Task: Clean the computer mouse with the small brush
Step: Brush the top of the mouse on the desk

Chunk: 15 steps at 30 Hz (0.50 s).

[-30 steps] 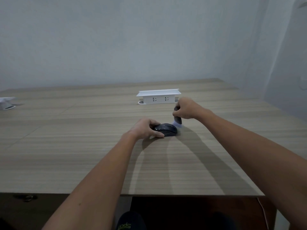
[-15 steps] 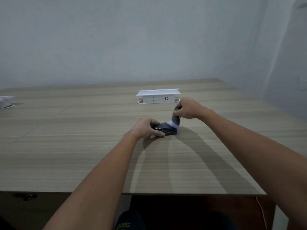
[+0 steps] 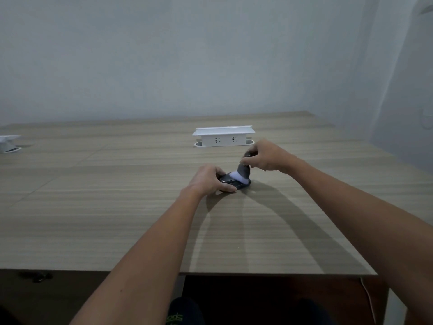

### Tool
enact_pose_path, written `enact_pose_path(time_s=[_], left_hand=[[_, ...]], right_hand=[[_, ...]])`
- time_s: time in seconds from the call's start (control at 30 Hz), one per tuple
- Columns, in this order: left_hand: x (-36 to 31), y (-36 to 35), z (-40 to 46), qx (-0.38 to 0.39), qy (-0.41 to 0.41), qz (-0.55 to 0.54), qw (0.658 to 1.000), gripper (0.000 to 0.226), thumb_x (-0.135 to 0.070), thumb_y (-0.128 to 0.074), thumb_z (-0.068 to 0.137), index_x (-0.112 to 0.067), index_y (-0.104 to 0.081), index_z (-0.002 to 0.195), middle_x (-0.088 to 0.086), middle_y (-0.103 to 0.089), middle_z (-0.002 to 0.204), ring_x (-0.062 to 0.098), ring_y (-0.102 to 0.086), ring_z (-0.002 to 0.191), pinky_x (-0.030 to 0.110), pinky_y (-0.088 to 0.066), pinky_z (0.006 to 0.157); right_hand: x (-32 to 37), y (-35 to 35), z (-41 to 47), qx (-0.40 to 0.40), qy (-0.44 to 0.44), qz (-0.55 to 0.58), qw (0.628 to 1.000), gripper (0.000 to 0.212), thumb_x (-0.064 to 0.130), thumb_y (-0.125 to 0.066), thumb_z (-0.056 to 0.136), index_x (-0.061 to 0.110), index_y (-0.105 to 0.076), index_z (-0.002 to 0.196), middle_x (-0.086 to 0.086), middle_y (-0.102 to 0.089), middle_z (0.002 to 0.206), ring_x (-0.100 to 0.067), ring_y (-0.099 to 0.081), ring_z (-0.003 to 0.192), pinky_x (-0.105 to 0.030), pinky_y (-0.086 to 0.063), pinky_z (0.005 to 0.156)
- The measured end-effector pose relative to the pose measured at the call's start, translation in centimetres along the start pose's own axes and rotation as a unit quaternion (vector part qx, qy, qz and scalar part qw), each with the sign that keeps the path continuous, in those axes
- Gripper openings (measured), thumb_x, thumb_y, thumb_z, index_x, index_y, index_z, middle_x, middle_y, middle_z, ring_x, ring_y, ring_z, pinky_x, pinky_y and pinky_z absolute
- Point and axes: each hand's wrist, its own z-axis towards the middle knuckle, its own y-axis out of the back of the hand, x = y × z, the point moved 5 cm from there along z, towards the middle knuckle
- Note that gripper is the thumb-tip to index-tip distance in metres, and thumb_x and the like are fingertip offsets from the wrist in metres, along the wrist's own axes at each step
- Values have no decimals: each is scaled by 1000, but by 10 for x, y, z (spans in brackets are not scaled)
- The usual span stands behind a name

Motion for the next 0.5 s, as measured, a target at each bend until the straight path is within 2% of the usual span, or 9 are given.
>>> enact_pose_path(time_s=[0.1, 0.17, 0.23, 0.3, 0.37, 0.43, 0.5], left_hand=[[-1, 0, -1, -5, 5, 2, 1000, 48, -38, -93, 63, -11, -79, 101, 8, -79, 94, 27, -72, 96, 40, -56, 85], [-1, 0, -1, -5, 7, 3, 1000, 47, -39, -93, 63, -11, -79, 99, 8, -79, 93, 28, -72, 95, 35, -54, 77], [-1, 0, -1, -5, 6, 5, 1000, 46, -38, -92, 63, -10, -79, 97, 11, -79, 94, 30, -72, 96, 37, -53, 76], [-2, 0, -2, -7, 7, 6, 1000, 48, -38, -93, 64, -9, -79, 100, 11, -79, 96, 30, -72, 97, 43, -57, 85], [-2, -1, -2, -9, 9, 6, 1000, 50, -38, -93, 63, -9, -79, 102, 10, -79, 96, 28, -72, 97, 44, -57, 89], [-2, -1, -1, -10, 7, 7, 1000, 49, -39, -93, 63, -9, -79, 100, 10, -79, 95, 27, -73, 92, 42, -57, 84], [-2, -1, -1, -12, 2, 10, 1000, 47, -39, -93, 63, -9, -79, 97, 13, -79, 94, 25, -70, 84, 38, -53, 74]], right_hand=[[1, 3, 1, -28, 0, -65, 998, 19, 13, -65, 79, -3, -74, 72, -13, -58, 60, -18, -44, 54, -28, -36, 54], [4, 6, 2, -36, 12, -35, 999, 18, 16, -66, 80, 3, -74, 70, -5, -54, 56, -11, -40, 47, -25, -34, 48], [8, 5, 0, -20, 26, -26, 999, 17, 19, -67, 81, 6, -76, 74, -3, -55, 57, -8, -40, 46, -21, -35, 46], [3, 1, 1, -12, 16, -66, 998, 19, 15, -66, 80, -1, -76, 76, -17, -61, 62, -15, -44, 53, -27, -36, 51], [3, 3, 1, -36, 15, -76, 996, 21, 10, -63, 77, -10, -71, 73, -28, -63, 67, -20, -42, 56, -28, -34, 53], [4, 3, 3, -48, 25, -55, 997, 19, 13, -64, 79, -2, -74, 72, -19, -58, 58, -18, -42, 54, -26, -35, 50], [8, 0, 1, -34, 39, -45, 998, 19, 17, -66, 80, 2, -77, 76, -13, -58, 60, -17, -45, 57, -27, -38, 54]])
